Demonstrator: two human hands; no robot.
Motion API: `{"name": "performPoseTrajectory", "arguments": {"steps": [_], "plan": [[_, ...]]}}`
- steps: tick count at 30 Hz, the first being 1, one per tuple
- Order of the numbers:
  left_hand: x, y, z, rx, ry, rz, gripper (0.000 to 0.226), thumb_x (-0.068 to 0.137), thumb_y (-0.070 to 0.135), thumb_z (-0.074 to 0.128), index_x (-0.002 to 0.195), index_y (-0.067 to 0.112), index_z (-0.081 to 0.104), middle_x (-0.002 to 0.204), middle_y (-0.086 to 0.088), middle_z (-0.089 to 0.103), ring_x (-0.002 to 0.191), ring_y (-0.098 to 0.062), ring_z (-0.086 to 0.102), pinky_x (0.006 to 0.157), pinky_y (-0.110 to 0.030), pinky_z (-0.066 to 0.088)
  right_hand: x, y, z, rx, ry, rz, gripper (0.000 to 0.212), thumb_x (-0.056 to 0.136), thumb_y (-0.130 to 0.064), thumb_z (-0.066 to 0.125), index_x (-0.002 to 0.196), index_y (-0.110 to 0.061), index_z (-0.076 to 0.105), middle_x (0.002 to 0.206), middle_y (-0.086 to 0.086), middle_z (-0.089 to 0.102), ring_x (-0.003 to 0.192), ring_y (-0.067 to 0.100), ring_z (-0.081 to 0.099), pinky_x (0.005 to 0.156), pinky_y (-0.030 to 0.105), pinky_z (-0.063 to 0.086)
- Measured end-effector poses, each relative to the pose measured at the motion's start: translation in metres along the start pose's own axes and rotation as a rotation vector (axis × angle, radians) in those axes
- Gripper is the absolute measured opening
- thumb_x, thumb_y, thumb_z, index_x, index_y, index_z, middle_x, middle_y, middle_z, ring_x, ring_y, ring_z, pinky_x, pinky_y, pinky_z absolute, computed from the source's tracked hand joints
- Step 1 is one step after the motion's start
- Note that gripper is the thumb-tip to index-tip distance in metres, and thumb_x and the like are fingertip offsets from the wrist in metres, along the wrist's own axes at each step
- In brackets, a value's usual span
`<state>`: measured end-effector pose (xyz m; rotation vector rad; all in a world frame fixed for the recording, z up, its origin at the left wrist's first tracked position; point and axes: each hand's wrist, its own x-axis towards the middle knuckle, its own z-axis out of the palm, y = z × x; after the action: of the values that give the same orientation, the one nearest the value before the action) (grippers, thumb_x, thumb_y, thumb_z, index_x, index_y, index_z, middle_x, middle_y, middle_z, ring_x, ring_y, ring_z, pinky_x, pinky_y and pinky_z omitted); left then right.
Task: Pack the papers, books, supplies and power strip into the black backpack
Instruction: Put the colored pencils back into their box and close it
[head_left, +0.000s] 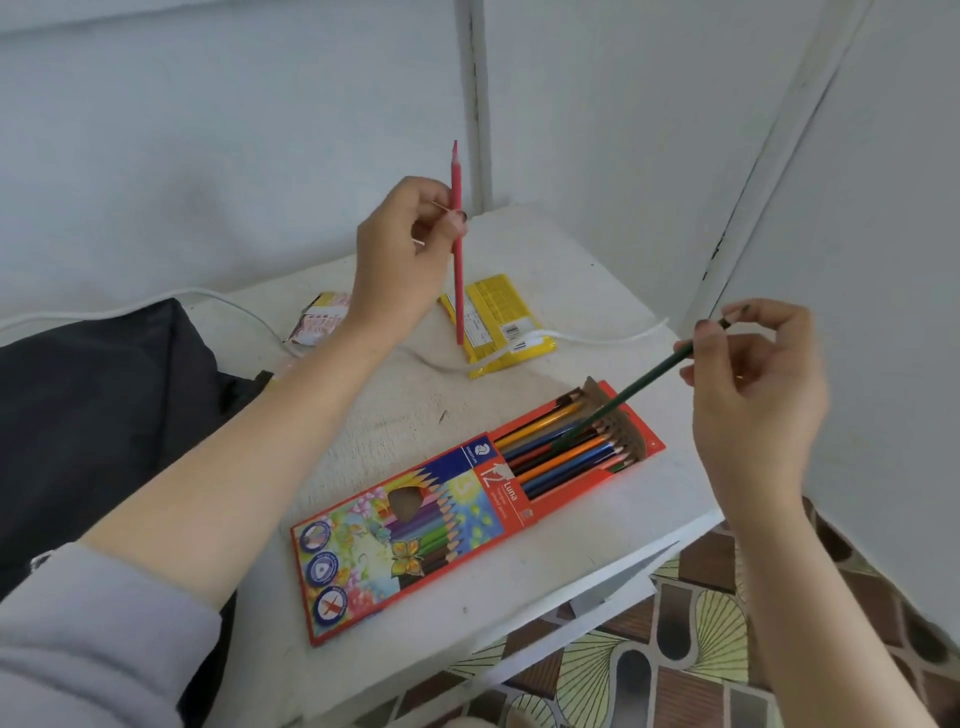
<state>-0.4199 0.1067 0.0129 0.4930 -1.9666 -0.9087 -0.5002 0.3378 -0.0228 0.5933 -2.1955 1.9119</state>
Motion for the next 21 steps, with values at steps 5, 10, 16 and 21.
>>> {"name": "performPoseTrajectory", "arguments": {"steps": [5,10,16,21], "plan": [[-0.041,0.034,0.023,-0.087,-0.310,-0.056,0.020,0.089,0.005,0.059,0.085,0.024,0.054,0.077,0.006,0.064,0.071,-0.007,0.065,0.061,-0.019,0.051,-0.004,0.004,-0.006,-0.081,-0.031,-0.083,0.012,0.095,-0.017,0.052,0.103,-0.021,0.044,0.074,-0.010,0.063,0.063,0.002,0.058,0.060,0.009,0.042],[-0.063,0.035,0.035,0.005,-0.469,-0.007,0.011,0.089,0.009,0.060,0.093,0.017,0.054,0.078,0.008,0.061,0.077,-0.012,0.063,0.072,-0.029,0.056,-0.003,0.012,-0.002,-0.146,-0.081,-0.080,0.015,0.095,-0.015,0.051,0.109,-0.016,0.046,0.076,-0.002,0.064,0.064,0.001,0.055,0.056,0.005,0.037],[-0.062,0.030,0.042,0.113,-0.517,0.000,0.031,0.086,0.003,0.062,0.115,0.011,0.056,0.083,0.016,0.056,0.078,0.002,0.056,0.069,-0.007,0.046,0.001,0.020,0.003,-0.190,-0.157,0.027,0.017,0.095,-0.020,0.053,0.110,-0.014,0.048,0.077,-0.001,0.063,0.066,0.007,0.055,0.058,0.016,0.039],[-0.075,0.016,0.050,0.155,-0.567,-0.039,0.044,0.085,0.001,0.063,0.126,0.013,0.053,0.092,0.011,0.059,0.078,0.002,0.056,0.068,-0.004,0.043,-0.004,0.032,0.007,-0.278,-0.247,0.089,0.025,0.094,-0.027,0.054,0.114,-0.012,0.050,0.074,-0.011,0.055,0.068,-0.001,0.052,0.057,0.017,0.038]]}}
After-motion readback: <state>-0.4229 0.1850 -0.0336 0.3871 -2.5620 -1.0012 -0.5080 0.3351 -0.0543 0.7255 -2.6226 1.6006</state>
